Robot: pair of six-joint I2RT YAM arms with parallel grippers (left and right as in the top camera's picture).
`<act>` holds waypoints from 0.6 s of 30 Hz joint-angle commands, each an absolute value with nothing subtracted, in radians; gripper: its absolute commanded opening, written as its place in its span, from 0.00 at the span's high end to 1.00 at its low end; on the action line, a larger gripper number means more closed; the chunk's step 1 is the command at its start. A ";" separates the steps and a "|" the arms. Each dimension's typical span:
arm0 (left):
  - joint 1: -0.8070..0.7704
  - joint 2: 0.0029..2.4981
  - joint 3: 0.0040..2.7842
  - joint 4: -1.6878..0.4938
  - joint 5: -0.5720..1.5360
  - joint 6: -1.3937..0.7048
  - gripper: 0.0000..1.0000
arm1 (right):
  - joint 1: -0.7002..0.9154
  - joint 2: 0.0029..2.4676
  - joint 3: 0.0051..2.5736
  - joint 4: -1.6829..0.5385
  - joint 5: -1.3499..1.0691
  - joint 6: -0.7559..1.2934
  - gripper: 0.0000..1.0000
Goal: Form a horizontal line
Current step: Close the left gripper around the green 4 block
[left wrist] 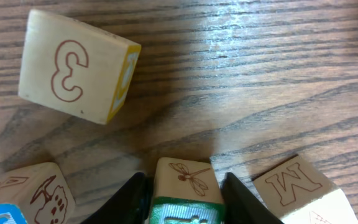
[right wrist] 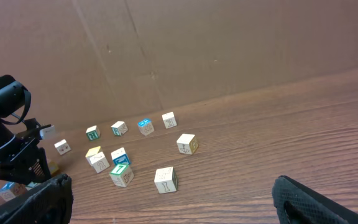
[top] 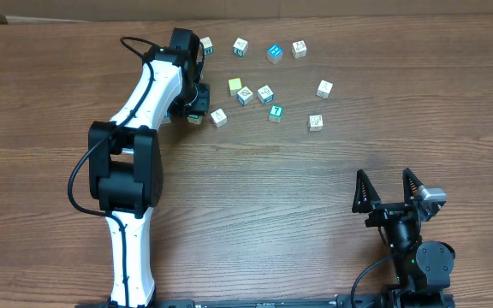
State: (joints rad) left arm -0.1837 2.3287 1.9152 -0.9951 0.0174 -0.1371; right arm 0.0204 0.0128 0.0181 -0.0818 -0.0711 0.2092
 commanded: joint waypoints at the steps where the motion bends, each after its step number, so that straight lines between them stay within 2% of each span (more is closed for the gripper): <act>1: -0.191 2.345 1.901 -1.002 0.007 -0.154 0.70 | 0.017 0.003 0.008 -0.077 -0.073 0.208 0.00; 10: -0.190 2.325 1.908 -1.048 0.007 -0.154 0.72 | 0.017 0.003 0.008 -0.077 -0.073 0.208 0.00; 18: -0.206 2.157 1.909 -1.170 0.008 -0.203 0.72 | 0.017 0.003 0.008 -0.077 -0.073 0.208 0.00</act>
